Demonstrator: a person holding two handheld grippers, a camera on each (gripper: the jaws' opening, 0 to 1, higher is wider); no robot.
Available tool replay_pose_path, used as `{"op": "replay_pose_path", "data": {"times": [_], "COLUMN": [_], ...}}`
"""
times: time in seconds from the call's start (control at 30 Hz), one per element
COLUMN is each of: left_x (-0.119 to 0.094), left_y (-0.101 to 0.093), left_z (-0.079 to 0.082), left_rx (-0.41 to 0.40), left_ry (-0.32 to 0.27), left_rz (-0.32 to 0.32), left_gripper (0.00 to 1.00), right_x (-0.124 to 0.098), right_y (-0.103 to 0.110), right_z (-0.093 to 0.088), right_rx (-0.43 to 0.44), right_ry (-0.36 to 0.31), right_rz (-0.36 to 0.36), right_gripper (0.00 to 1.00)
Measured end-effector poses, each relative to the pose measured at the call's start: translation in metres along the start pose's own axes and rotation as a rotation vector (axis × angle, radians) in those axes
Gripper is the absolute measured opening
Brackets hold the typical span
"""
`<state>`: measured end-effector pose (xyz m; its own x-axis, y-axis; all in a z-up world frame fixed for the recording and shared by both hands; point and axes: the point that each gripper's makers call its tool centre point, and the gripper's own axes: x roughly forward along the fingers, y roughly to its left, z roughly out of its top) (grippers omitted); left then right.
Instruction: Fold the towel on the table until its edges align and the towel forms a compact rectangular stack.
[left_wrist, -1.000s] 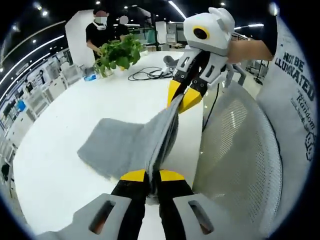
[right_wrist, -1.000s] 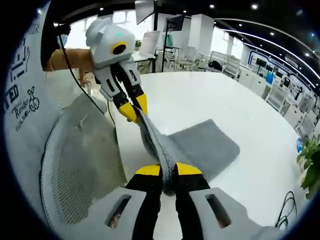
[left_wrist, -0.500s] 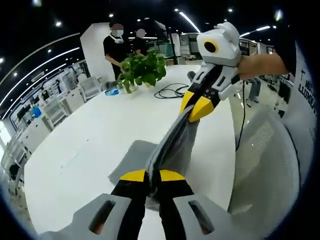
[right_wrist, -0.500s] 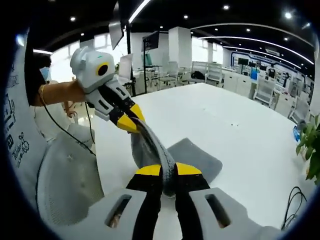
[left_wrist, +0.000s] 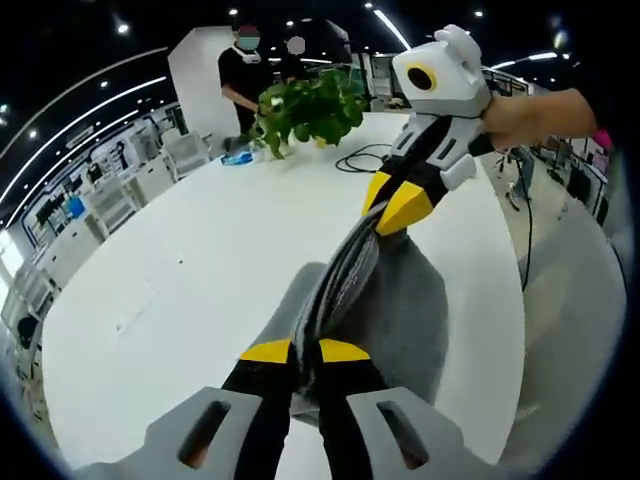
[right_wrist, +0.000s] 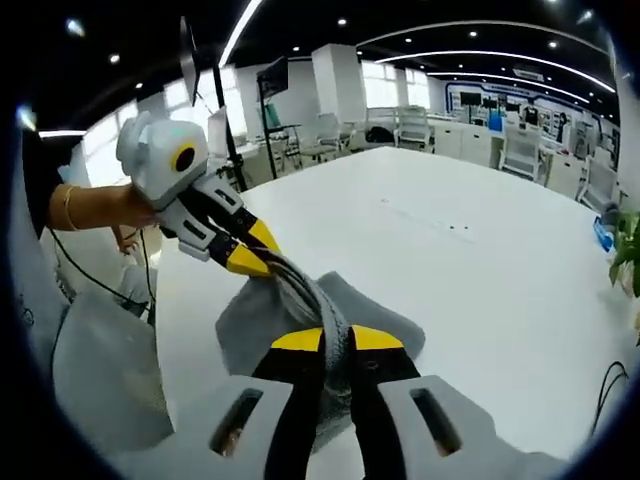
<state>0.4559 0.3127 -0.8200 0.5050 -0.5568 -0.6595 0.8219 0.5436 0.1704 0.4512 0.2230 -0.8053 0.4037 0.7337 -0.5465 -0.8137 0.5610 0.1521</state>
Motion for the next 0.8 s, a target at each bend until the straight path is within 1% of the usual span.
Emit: {"op": "replay_pose_path", "data": {"times": [0.07,0.13,0.17,0.23,0.3,0.57,0.73,0.8], "left_x": [0.009,0.021,0.027,0.036,0.043,0.055,0.058,0.058], "left_y": [0.003,0.004,0.007,0.008,0.01,0.014,0.02,0.025], "left_z": [-0.006,-0.016,-0.02,-0.027,-0.033,-0.04,-0.042,-0.043], "left_rx": [-0.009,-0.008,-0.01,-0.016,-0.023,-0.089,-0.122,-0.159], "left_ry": [0.017,0.053,0.063,0.086,0.096,0.086,0.074,0.063], "left_rz": [-0.007,-0.027,-0.023,-0.03,-0.032,-0.032,0.001,0.028], "left_gripper": [0.08,0.08,0.08,0.08,0.08,0.1,0.14,0.18], "right_x": [0.007,0.015,0.021,0.028,0.033,0.046,0.052,0.053], "right_y": [-0.004,-0.01,-0.014,-0.021,-0.026,-0.043,-0.051,-0.054], "right_z": [-0.004,-0.01,-0.012,-0.015,-0.017,-0.029,-0.033,-0.034], "right_rx": [-0.005,-0.008,-0.009,0.012,0.027,0.055,0.067,0.071], "right_ry": [0.014,0.028,0.032,0.035,0.032,0.042,0.04,0.037], "right_rz": [0.005,0.0,-0.005,-0.012,-0.015,-0.018,-0.032,-0.039], "right_gripper": [0.06,0.06,0.06,0.06,0.05,0.05,0.05,0.06]}}
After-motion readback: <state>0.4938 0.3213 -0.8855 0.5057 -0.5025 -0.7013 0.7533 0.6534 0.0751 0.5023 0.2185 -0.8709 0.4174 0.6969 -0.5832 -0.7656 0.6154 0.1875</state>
